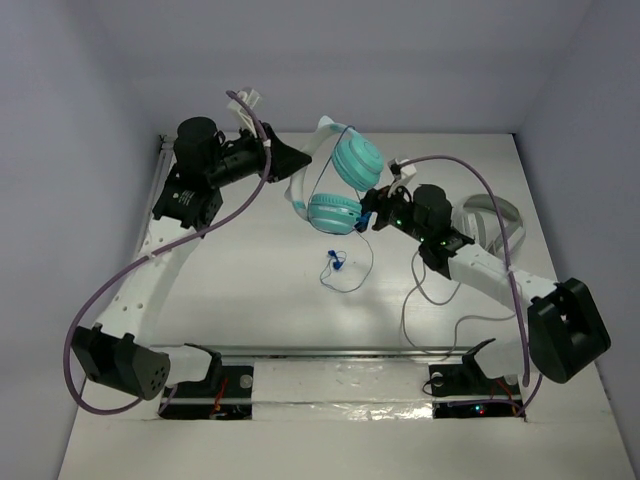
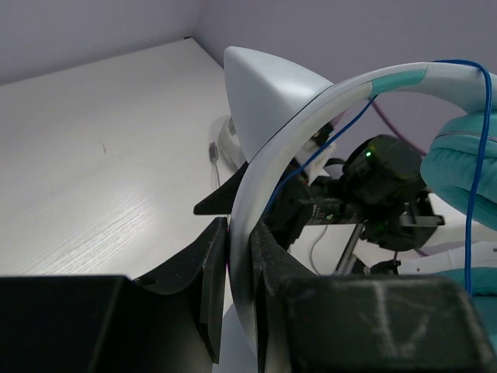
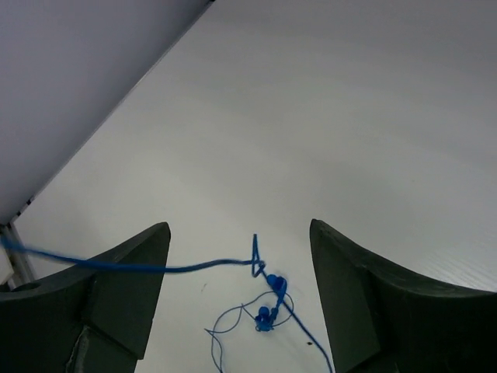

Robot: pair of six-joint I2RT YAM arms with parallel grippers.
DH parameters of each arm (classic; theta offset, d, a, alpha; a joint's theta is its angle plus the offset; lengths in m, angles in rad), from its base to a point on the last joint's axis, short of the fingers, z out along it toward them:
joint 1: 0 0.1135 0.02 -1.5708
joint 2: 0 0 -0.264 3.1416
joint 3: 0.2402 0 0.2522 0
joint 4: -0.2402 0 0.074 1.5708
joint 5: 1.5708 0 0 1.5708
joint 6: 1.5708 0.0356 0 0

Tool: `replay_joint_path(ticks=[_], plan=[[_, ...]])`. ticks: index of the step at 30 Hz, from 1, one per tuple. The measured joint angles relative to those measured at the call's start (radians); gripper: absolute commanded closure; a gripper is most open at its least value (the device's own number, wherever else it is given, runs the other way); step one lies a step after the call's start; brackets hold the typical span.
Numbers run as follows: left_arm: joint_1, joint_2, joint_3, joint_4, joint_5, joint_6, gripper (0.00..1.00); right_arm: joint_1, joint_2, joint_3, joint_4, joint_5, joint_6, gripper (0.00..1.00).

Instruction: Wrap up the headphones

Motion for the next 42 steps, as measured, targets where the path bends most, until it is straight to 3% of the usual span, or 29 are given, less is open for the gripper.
replay_joint_path(ticks=[21,24,25,28,30,34,42], plan=[[0.0,0.045,0.191,-0.014,-0.035,-0.041,1.0,-0.023,0.073,-0.197,0.156,-0.12,0.096,0.26],[0.0,0.066,0.214,-0.024,-0.048,-0.041,1.0,-0.023,0.042,-0.22,0.163,-0.122,0.108,0.39],[0.0,0.074,0.22,-0.025,-0.054,-0.043,1.0,-0.023,0.033,-0.227,0.17,-0.123,0.116,0.53],[0.0,0.088,0.232,-0.026,-0.076,-0.054,1.0,-0.022,0.031,-0.241,0.18,-0.12,0.129,0.8],[0.0,0.095,0.238,-0.028,-0.097,-0.063,1.0,-0.011,0.043,-0.241,0.178,-0.109,0.137,0.91],[0.0,0.109,0.24,-0.025,-0.13,-0.086,1.0,0.031,0.056,-0.24,0.161,-0.08,0.146,1.0],[0.015,0.128,0.24,-0.009,-0.237,-0.132,1.0,0.118,0.027,-0.24,0.089,0.001,0.152,1.0]])
